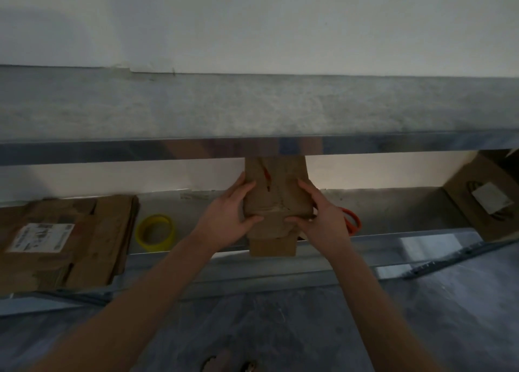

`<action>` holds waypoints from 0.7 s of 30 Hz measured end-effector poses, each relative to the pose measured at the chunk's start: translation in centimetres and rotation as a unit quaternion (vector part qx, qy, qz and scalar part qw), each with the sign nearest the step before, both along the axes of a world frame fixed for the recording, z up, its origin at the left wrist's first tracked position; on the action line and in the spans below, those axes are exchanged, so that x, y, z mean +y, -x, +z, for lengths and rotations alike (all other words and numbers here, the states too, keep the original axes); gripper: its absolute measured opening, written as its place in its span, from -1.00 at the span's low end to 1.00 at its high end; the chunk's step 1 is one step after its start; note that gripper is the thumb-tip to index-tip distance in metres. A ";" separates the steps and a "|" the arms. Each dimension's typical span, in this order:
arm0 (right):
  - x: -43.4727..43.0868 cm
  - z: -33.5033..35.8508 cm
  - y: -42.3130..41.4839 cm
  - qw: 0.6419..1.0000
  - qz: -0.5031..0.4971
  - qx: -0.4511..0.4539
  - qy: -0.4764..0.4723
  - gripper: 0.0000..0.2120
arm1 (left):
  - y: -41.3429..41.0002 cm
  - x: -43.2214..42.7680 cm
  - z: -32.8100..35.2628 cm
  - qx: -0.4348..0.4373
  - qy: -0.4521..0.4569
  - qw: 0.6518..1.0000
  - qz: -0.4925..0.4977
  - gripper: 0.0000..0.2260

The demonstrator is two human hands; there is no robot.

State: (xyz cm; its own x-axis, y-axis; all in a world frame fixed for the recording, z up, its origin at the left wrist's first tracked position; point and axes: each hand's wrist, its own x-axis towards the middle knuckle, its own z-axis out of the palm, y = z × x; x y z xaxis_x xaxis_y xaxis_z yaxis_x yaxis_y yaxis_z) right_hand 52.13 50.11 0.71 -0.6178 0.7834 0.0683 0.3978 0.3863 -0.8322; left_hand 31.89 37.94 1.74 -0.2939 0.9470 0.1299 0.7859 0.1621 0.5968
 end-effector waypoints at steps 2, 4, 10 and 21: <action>0.1 0.4 0.4 1.000 0.001 0.011 0.008 -0.24 | 0.2 0.0 0.4 -0.010 -0.001 1.000 0.007 -0.28; 0.0 0.6 0.2 1.000 -0.002 0.015 0.003 -0.25 | 0.3 -0.2 0.6 -0.015 -0.011 1.000 0.007 -0.28; -2.3 -0.7 -2.6 0.998 -0.007 -0.048 0.033 -0.22 | -1.2 -2.8 -1.4 -0.034 0.054 0.998 -0.021 -0.27; -0.3 -1.5 0.6 0.995 0.024 -0.007 0.098 -0.31 | 1.3 -1.6 -1.7 -0.035 0.069 0.997 0.004 -0.31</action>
